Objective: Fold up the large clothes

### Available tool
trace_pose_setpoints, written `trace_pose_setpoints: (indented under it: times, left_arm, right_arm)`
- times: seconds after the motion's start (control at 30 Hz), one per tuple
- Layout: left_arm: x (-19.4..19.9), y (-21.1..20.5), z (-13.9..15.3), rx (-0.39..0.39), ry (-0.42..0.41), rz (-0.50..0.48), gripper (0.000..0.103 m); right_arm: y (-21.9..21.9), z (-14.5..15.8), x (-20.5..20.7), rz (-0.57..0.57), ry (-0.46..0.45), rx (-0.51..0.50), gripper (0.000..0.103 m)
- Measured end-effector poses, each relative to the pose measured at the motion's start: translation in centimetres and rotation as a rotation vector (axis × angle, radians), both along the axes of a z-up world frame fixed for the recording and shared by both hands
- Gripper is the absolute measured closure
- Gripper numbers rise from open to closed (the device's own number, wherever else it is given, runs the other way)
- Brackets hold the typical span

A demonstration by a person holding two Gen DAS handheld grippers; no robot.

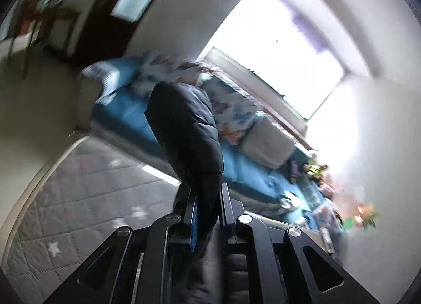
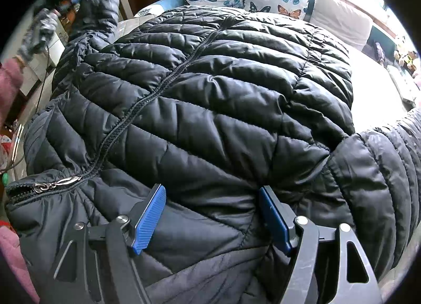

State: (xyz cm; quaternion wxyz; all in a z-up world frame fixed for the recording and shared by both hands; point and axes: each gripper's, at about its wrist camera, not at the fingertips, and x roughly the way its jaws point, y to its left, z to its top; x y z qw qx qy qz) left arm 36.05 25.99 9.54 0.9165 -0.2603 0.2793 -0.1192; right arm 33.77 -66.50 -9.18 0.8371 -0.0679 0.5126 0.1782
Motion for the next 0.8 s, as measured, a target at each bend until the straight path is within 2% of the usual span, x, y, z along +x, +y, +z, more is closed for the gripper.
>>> trace_pose_setpoints:
  times: [0.1,0.23,0.33,0.43,0.5,0.57,0.7,0.8]
  left_arm:
    - [-3.6,-5.6,4.8,0.03,-0.095,-0.104,0.09]
    - [-9.3,-13.5,9.0,0.077,-0.171,-0.237,0.09]
    - [-13.4,-19.1,10.4,0.091,-0.194,-0.349,0.09]
    - [-17.1,-25.9,10.3,0.142,-0.204,-0.453,0.09]
    - [-19.2,-30.0,8.9,0.165,-0.172,-0.522,0.09]
    - [-21.3,-34.5,6.3,0.189,-0.127,-0.599,0.09]
    - [-24.8,-42.8,-1.1,0.251,0.02,-0.74,0.09]
    - [-26.2,-47.0,-6.8,0.33,0.153,-0.802,0.09]
  right_arm:
    - [-0.2,0.2,-0.2,-0.006,-0.011,0.002,0.023]
    - [-1.0,1.3,-0.9,-0.045,-0.05,0.023,0.023]
    - [-2.5,2.8,-1.9,-0.08,-0.098,0.069,0.023]
    - [-4.4,4.2,-3.1,-0.12,-0.139,0.113,0.023]
    - [-5.8,4.8,-4.1,-0.152,-0.165,0.132,0.023]
    - [-7.0,5.2,-5.1,-0.181,-0.177,0.155,0.023]
    - [-9.1,5.2,-7.0,-0.233,-0.177,0.178,0.023]
    - [-10.3,4.6,-7.5,-0.263,-0.159,0.186,0.023]
